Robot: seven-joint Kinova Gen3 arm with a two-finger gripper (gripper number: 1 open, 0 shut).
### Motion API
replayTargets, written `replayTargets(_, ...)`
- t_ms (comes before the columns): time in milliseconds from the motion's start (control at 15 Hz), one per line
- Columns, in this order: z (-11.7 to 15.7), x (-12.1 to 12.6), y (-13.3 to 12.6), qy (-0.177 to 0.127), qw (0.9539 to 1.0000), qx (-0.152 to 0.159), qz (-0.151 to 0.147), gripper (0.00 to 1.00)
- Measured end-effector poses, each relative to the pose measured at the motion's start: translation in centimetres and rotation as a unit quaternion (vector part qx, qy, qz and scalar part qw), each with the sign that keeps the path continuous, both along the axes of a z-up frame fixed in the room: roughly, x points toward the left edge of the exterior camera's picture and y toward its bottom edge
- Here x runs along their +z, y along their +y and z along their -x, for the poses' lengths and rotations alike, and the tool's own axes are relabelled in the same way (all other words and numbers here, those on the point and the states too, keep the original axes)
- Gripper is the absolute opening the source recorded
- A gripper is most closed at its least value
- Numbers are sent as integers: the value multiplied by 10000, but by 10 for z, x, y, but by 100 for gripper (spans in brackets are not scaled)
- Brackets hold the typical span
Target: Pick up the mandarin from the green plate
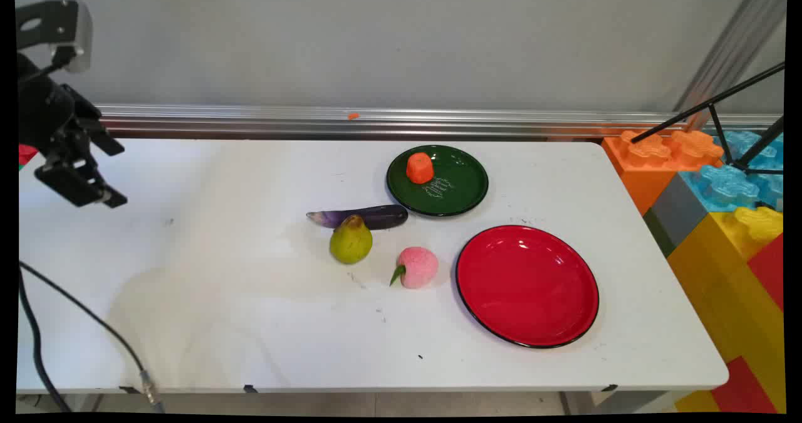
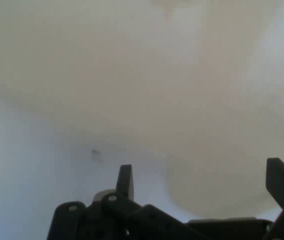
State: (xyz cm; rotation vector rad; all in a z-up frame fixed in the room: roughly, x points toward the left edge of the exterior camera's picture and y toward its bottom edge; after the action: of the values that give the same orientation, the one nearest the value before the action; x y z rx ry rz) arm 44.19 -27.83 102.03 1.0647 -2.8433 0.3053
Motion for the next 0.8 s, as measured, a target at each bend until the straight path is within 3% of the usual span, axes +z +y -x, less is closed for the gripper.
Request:
replayTargets(333, 10, 0, -36, 322, 9968, 399, 610, 100)
replayTargets(533, 27, -5, -78, 652, 9910, 560, 1024, 100)
replayTargets(800, 51, -18, -125, 1120, 9824, 699, 1322, 100)
